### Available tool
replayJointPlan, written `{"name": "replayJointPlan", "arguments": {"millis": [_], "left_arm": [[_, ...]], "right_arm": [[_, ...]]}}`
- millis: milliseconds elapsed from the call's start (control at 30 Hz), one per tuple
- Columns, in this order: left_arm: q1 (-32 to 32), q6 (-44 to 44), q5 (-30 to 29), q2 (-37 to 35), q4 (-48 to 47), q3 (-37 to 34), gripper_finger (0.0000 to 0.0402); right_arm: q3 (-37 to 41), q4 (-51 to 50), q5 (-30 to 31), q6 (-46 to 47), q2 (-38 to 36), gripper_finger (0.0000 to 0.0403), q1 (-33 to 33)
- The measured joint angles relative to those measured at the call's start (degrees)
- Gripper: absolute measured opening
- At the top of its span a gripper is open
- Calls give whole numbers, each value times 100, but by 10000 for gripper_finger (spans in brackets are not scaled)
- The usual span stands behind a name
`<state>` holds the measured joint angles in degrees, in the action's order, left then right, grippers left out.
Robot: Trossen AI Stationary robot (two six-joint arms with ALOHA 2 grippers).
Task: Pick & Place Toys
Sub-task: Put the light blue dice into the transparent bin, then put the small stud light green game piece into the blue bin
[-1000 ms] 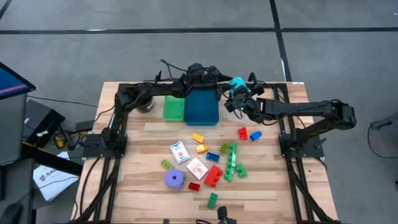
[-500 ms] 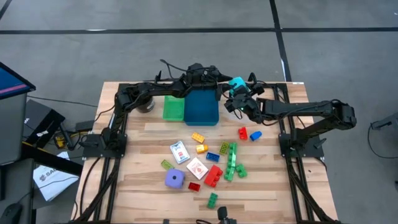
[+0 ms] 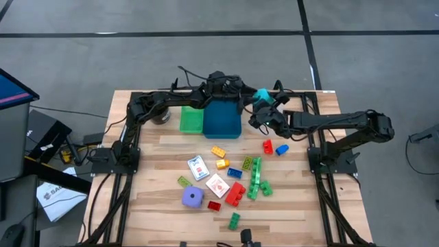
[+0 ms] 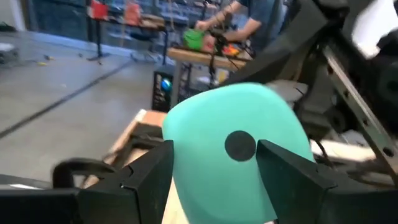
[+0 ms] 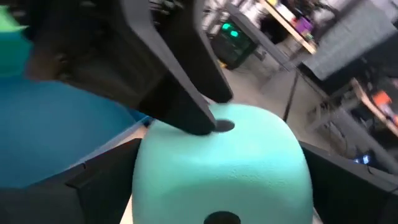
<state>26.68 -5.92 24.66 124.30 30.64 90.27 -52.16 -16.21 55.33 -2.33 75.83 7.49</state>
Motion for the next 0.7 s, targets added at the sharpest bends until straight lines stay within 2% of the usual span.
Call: {"name": "replayJointPlan", "arguments": {"millis": [167, 233, 333, 433, 567, 700], "left_arm": [[-38, 322, 737, 21, -187, -1, 223], [-136, 606, 818, 16, -327, -1, 223], [-250, 1018, 683, 12, -337, -8, 223], [-277, 1183, 159, 3, -335, -5, 223], [-64, 1165, -86, -58, -481, -5, 223], [235, 1210, -129, -468, -1639, -16, 223]], "right_arm": [[-19, 80, -450, -521, 5, 399, -131], [-15, 77, -614, -522, 7, 399, -51], [-4, 37, -732, -537, 15, 399, 57], [-2, -1, -740, -538, 15, 399, 117], [-4, 13, -210, -402, 15, 399, 131], [-6, 32, 508, -346, 7, 399, 57]]}}
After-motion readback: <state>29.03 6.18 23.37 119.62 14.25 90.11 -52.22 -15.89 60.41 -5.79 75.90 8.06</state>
